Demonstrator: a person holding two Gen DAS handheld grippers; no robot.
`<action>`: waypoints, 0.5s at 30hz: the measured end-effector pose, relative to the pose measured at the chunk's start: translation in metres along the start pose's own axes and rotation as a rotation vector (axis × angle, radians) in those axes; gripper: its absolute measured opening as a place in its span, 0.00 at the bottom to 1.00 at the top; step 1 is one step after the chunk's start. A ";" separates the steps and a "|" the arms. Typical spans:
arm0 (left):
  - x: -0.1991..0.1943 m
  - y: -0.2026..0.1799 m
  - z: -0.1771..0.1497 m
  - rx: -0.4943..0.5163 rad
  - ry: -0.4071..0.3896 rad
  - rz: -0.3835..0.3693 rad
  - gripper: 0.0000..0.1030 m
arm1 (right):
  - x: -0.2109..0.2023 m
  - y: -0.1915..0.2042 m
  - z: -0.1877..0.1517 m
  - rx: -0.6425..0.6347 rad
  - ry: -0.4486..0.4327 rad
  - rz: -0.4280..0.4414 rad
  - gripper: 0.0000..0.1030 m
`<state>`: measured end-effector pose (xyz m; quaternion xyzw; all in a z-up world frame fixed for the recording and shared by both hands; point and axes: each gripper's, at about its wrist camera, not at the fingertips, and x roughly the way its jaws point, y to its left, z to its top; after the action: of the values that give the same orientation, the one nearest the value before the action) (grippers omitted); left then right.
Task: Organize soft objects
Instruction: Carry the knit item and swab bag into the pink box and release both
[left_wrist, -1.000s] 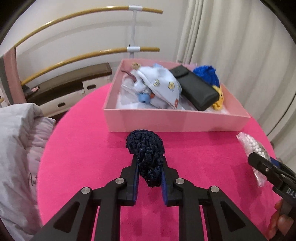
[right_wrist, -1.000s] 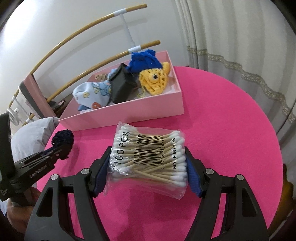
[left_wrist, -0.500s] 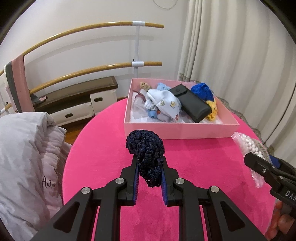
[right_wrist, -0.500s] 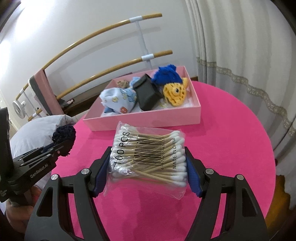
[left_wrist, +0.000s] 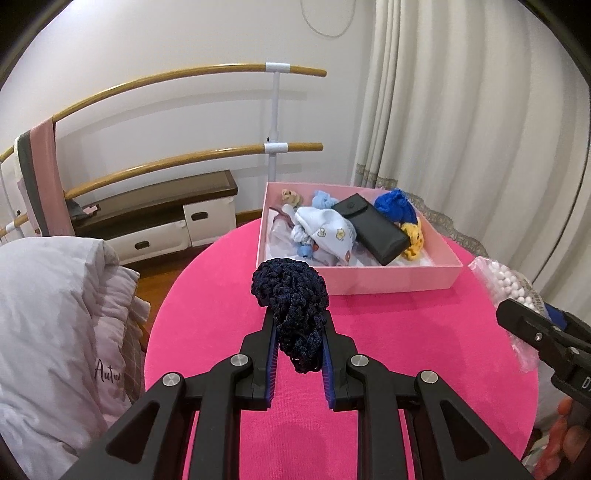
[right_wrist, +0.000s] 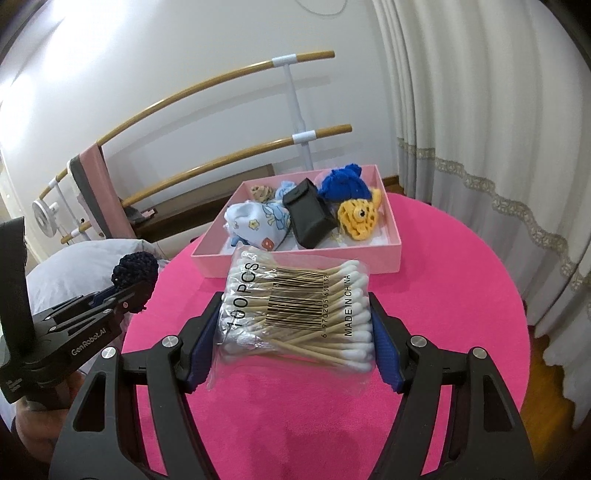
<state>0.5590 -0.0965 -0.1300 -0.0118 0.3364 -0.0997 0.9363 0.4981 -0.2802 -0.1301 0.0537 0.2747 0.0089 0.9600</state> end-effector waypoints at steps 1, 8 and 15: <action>-0.001 0.000 0.001 0.000 -0.002 0.000 0.16 | -0.003 0.000 0.000 0.000 -0.005 0.001 0.66; -0.004 0.002 0.019 0.004 -0.031 0.001 0.16 | -0.012 -0.008 0.017 -0.004 -0.043 -0.004 0.66; 0.015 0.007 0.058 -0.002 -0.068 -0.009 0.17 | -0.008 -0.028 0.058 -0.001 -0.090 -0.025 0.66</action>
<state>0.6083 -0.0953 -0.0953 -0.0175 0.3045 -0.1030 0.9468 0.5217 -0.3145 -0.0803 0.0502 0.2321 -0.0056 0.9714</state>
